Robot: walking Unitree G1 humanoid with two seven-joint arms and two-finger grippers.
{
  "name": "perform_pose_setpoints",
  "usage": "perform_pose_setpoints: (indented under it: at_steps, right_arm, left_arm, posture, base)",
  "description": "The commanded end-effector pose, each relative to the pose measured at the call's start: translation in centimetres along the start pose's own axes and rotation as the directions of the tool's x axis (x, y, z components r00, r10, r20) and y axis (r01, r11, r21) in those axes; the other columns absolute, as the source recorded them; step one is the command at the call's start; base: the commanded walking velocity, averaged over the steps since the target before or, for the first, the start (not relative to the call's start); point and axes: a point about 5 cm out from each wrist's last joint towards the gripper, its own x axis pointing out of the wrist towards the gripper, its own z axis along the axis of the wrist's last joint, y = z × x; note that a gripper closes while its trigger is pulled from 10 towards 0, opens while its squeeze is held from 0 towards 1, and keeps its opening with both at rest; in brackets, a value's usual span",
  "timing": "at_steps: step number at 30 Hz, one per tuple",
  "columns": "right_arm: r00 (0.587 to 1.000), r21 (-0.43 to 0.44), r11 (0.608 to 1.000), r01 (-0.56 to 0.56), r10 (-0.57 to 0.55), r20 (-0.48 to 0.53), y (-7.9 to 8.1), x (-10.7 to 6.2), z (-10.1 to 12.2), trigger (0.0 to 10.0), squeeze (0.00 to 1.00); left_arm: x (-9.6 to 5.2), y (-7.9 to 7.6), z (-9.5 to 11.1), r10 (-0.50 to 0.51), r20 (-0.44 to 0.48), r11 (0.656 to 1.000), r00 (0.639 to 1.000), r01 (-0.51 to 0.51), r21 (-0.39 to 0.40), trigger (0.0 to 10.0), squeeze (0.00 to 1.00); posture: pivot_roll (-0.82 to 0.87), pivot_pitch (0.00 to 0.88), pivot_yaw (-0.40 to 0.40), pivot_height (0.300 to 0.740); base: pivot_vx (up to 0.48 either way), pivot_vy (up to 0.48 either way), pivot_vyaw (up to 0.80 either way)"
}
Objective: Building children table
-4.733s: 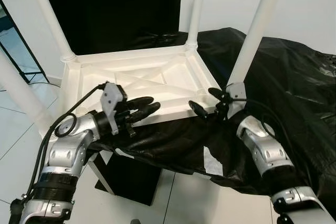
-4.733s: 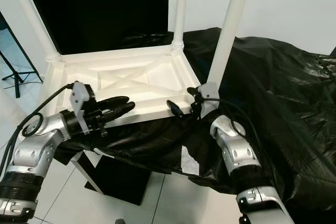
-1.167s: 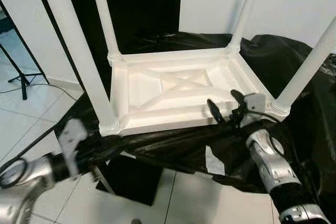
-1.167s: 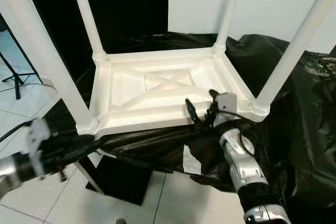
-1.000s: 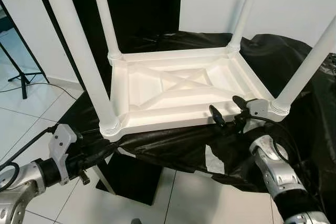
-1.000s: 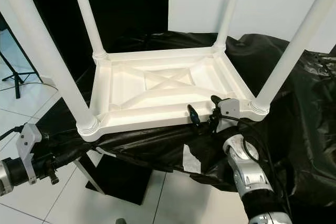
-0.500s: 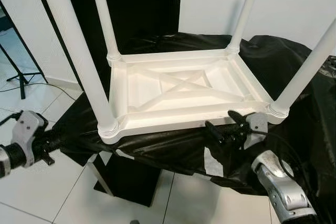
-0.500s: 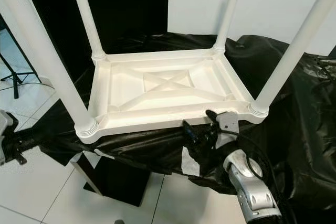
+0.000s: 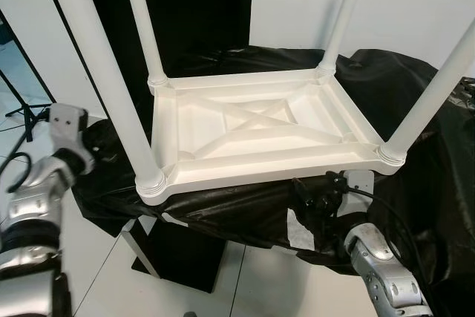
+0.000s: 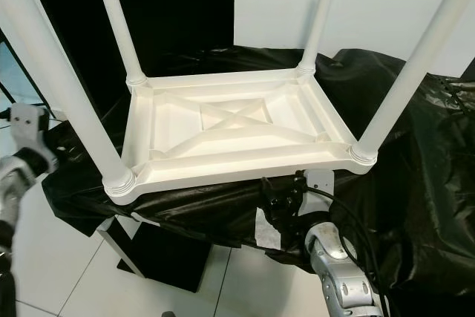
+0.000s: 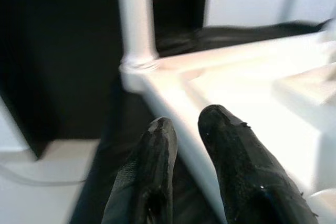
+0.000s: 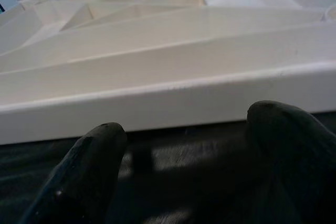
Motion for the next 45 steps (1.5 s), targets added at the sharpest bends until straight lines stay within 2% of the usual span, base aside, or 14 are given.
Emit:
perform_pose_setpoints:
  at_steps: [1, 6, 7, 9, 12, 16, 18, 22, 24, 30, 31, 35, 43, 45]
  right_arm:
    - [0.998, 0.007, 0.999, 0.046, -0.045, -0.033, -0.3, -0.3, -0.4, 10.0, 0.00]
    - [0.986, 0.038, 0.987, 0.155, -0.152, -0.068, -0.9, -0.1, -0.6, 10.0, 0.00]
    - [0.986, 0.038, 0.987, 0.155, -0.152, -0.068, -0.9, -0.1, -0.6, 10.0, 0.00]
    - [0.972, 0.043, 0.974, 0.223, -0.219, -0.081, -1.5, 0.1, -0.5, 10.0, 0.00]
    - [0.959, 0.044, 0.961, 0.274, -0.269, -0.087, -2.0, 0.1, -0.5, 10.0, 0.00]
    - [0.937, 0.035, 0.939, 0.341, -0.337, -0.091, -3.1, 0.3, -0.3, 10.0, 0.00]
    - [0.937, 0.035, 0.939, 0.341, -0.337, -0.091, -3.1, 0.3, -0.3, 10.0, 0.00]
    - [0.928, 0.019, 0.930, 0.366, -0.364, -0.076, -3.9, 0.8, 0.3, 10.0, 0.00]
    - [0.928, 0.019, 0.930, 0.366, -0.364, -0.076, -3.9, 0.8, 0.3, 10.0, 0.00]
    - [0.926, 0.005, 0.929, 0.371, -0.370, -0.074, -4.5, 2.0, 0.8, 10.0, 0.00]
    - [0.926, 0.005, 0.929, 0.371, -0.370, -0.074, -4.5, 2.0, 0.8, 10.0, 0.00]
    - [0.938, -0.037, 0.942, 0.333, -0.335, -0.091, -4.7, 3.2, 1.0, 10.0, 0.00]
    - [0.943, -0.066, 0.945, 0.321, -0.326, -0.072, -5.0, 4.2, 1.5, 10.0, 0.00]
    - [0.955, -0.084, 0.954, 0.287, -0.292, -0.061, -4.8, 5.2, 1.9, 10.0, 0.00]
  left_arm:
    - [0.8, -0.5, 0.4, -0.026, 0.057, 0.999, 0.998, 0.028, -0.036, 10.0, 0.00]
    - [2.9, -3.4, 1.2, -0.159, 0.186, 0.974, 0.970, 0.185, -0.130, 10.0, 0.00]
    - [2.9, -3.4, 1.2, -0.159, 0.186, 0.974, 0.970, 0.185, -0.130, 10.0, 0.00]
    - [3.8, -5.1, 1.5, -0.224, 0.260, 0.949, 0.939, 0.271, -0.159, 10.0, 0.00]
    - [4.0, -5.9, 2.0, -0.260, 0.328, 0.921, 0.908, 0.335, -0.197, 10.0, 0.00]
    - [3.7, -6.7, 2.6, -0.317, 0.430, 0.846, 0.845, 0.457, -0.275, 10.0, 0.00]
    - [3.7, -6.7, 2.6, -0.317, 0.430, 0.846, 0.845, 0.457, -0.275, 10.0, 0.00]
    - [3.1, -7.9, 2.8, -0.383, 0.460, 0.808, 0.801, 0.532, -0.253, 10.0, 0.00]
    - [3.1, -7.9, 2.8, -0.383, 0.460, 0.808, 0.801, 0.532, -0.253, 10.0, 0.00]
    - [1.2, -11.0, 2.9, -0.493, 0.496, 0.715, 0.715, 0.658, -0.237, 10.0, 0.00]
    - [1.2, -11.0, 2.9, -0.493, 0.496, 0.715, 0.715, 0.658, -0.237, 10.0, 0.00]
    - [-0.1, -13.6, 2.8, -0.548, 0.496, 0.658, 0.673, 0.713, -0.240, 10.0, 0.00]
    - [-0.9, -15.1, 2.7, -0.558, 0.492, 0.636, 0.668, 0.725, -0.263, 10.0, 0.00]
    - [-1.6, -17.1, 2.4, -0.558, 0.483, 0.625, 0.675, 0.725, -0.291, 10.0, 0.00]
  posture:
    - [-0.02, 0.000, -0.026, 0.740]
    - [-0.04, 0.000, -0.027, 0.740]
    - [-0.04, 0.000, -0.027, 0.740]
    - [-0.04, 0.000, -0.025, 0.740]
    - [-0.05, 0.000, -0.023, 0.740]
    - [-0.05, 0.000, -0.018, 0.740]
    - [-0.05, 0.000, -0.018, 0.740]
    - [-0.05, 0.000, -0.017, 0.740]
    - [-0.05, 0.000, -0.017, 0.740]
    - [-0.03, 0.000, -0.026, 0.740]
    - [-0.03, 0.000, -0.026, 0.740]
    - [-0.03, 0.000, -0.029, 0.740]
    - [-0.02, 0.000, -0.022, 0.740]
    - [-0.02, 0.000, -0.017, 0.740]
  base:
    - [0.000, 0.000, 0.00]
    - [0.000, 0.000, 0.00]
    - [0.000, 0.000, 0.00]
    - [0.000, 0.000, 0.00]
    - [0.000, 0.000, 0.00]
    - [0.000, 0.000, 0.00]
    - [0.000, 0.000, 0.00]
    - [0.000, 0.000, 0.00]
    - [0.000, 0.000, 0.00]
    - [0.000, 0.000, 0.00]
    - [0.000, 0.000, 0.00]
    - [0.000, 0.000, 0.00]
    - [0.000, 0.000, 0.00]
    - [0.000, 0.000, 0.00]
